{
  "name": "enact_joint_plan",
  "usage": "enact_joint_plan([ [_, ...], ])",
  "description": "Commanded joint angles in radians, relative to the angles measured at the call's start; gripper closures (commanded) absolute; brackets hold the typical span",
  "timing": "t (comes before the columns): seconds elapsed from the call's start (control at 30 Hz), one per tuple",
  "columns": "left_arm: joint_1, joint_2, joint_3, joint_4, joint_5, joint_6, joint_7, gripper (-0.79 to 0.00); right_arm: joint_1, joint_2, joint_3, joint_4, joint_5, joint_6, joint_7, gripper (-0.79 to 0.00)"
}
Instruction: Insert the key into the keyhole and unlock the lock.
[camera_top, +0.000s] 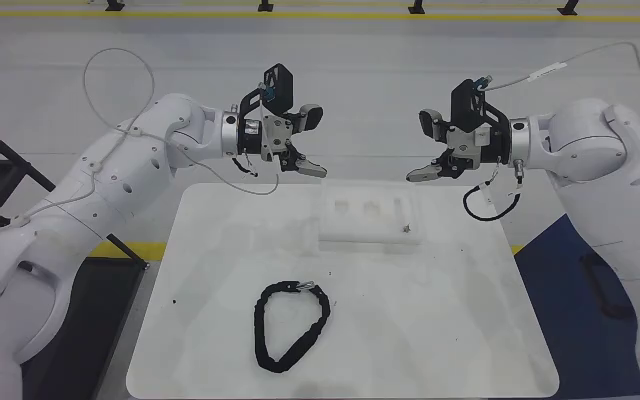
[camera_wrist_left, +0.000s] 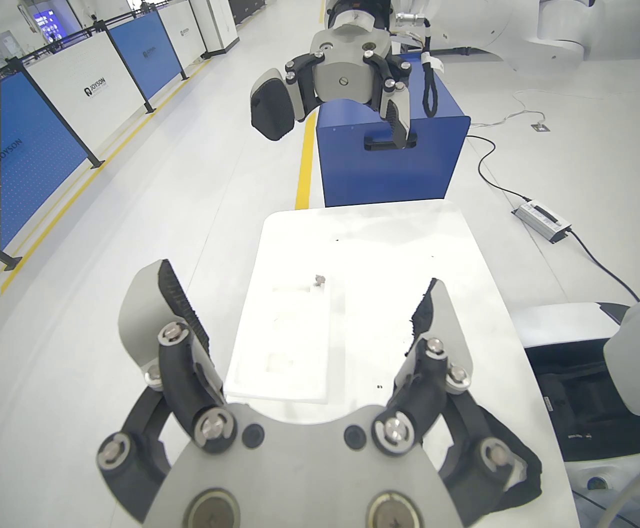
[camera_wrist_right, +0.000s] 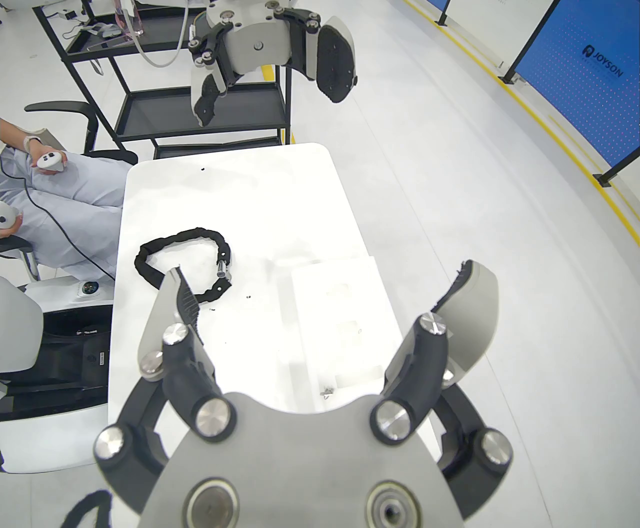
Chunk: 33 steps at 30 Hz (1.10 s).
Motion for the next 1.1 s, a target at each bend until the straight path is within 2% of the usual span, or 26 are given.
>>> enact_joint_plan([
  [0.0,0.000,0.000,0.000,0.000,0.000,0.000,0.000,-0.784,0.000,0.000,0.000,0.000,0.000,0.000,0.000,-0.784],
  [0.77,0.000,0.000,0.000,0.000,0.000,0.000,0.000,-0.785,0.000,0.000,0.000,0.000,0.000,0.000,0.000,-0.785],
  [1.07,0.000,0.000,0.000,0.000,0.000,0.000,0.000,-0.785,-0.055,-0.014,-0.042,0.084,-0.056,0.045,-0.051,-0.785],
])
